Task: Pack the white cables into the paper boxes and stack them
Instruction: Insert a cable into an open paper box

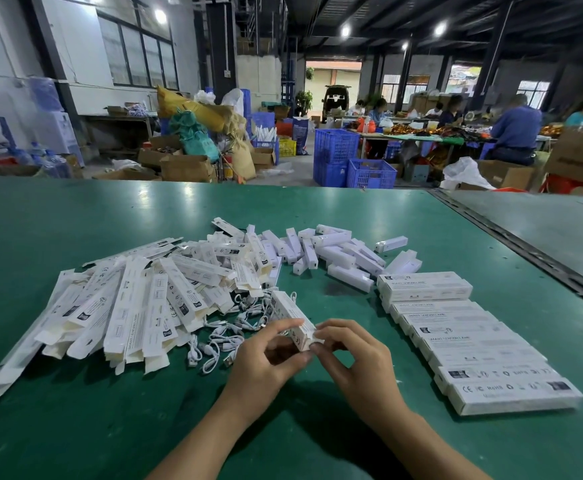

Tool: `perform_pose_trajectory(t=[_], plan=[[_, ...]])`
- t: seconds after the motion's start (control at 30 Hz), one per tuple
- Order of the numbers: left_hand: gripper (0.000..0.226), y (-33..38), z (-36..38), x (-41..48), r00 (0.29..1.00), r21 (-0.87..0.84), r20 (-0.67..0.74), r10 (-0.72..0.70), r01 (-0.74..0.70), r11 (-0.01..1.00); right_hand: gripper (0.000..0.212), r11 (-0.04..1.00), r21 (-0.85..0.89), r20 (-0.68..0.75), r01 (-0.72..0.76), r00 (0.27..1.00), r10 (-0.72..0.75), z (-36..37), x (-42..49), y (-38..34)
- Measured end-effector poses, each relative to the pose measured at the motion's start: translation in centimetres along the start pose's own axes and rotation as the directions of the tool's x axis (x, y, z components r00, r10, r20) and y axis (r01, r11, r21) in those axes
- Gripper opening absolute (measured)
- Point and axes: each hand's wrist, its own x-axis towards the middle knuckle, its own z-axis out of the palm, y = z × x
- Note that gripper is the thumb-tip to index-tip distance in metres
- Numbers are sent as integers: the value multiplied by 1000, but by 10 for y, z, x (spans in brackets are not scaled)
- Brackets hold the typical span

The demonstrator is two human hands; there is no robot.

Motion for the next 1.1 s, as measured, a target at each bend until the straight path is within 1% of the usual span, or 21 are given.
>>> perform_pose_trajectory(t=[0.1, 0.2, 0.4, 0.5, 0.57, 0.67, 0.7, 0.77, 0.83, 0.9, 1.03, 1.07, 1.1], plan=[[59, -3, -1, 1, 1000, 4, -13, 1, -1, 1000, 9, 1000, 8, 18, -2, 1000, 2, -2, 1, 0], [59, -2, 0, 1, 1000, 10, -13, 18, -18, 1000, 10, 1000, 17, 22, -5, 1000, 5, -1, 1, -1], [54, -5, -1, 0, 1000, 22, 3, 7, -7, 1000, 7, 1000, 28, 38, -15, 999, 14, -2, 1, 1], [49, -6, -1, 1, 1000, 58, 10, -4, 4, 998, 8, 998, 57, 45, -41, 998, 39, -3, 1, 1], [48, -6, -2, 1, 1000, 87, 20, -11, 9, 996, 11, 988, 102, 55, -113, 993, 108, -3, 1, 0], [45, -4, -3, 0, 999, 128, 34, -9, 4, 992, 26, 910, 237, 101, -341, 940, 326, -3, 1, -4], [44, -3, -3, -1, 999, 141, 38, -6, 1, 990, 31, 879, 284, 118, -384, 923, 365, -2, 1, -5], [42, -1, -2, -2, 999, 146, 50, 0, -8, 989, 36, 827, 362, 139, -431, 902, 409, -2, 2, -8], [40, 1, -2, -3, 998, 147, 58, 11, -19, 989, 36, 782, 415, 157, -466, 883, 443, -2, 2, -9], [39, 4, -3, -3, 998, 173, 56, 31, -41, 984, 35, 753, 436, 171, -493, 867, 468, -1, 3, -9], [38, 9, -1, -4, 996, 218, 43, 79, -86, 972, 33, 732, 436, 166, -524, 846, 506, 3, 1, -6], [38, 10, 0, -4, 995, 228, 42, 87, -95, 969, 31, 705, 440, 185, -557, 824, 535, 3, 1, -5], [37, 11, 1, -5, 994, 246, 45, 99, -108, 963, 30, 643, 463, 246, -610, 785, 568, 3, 2, -5]])
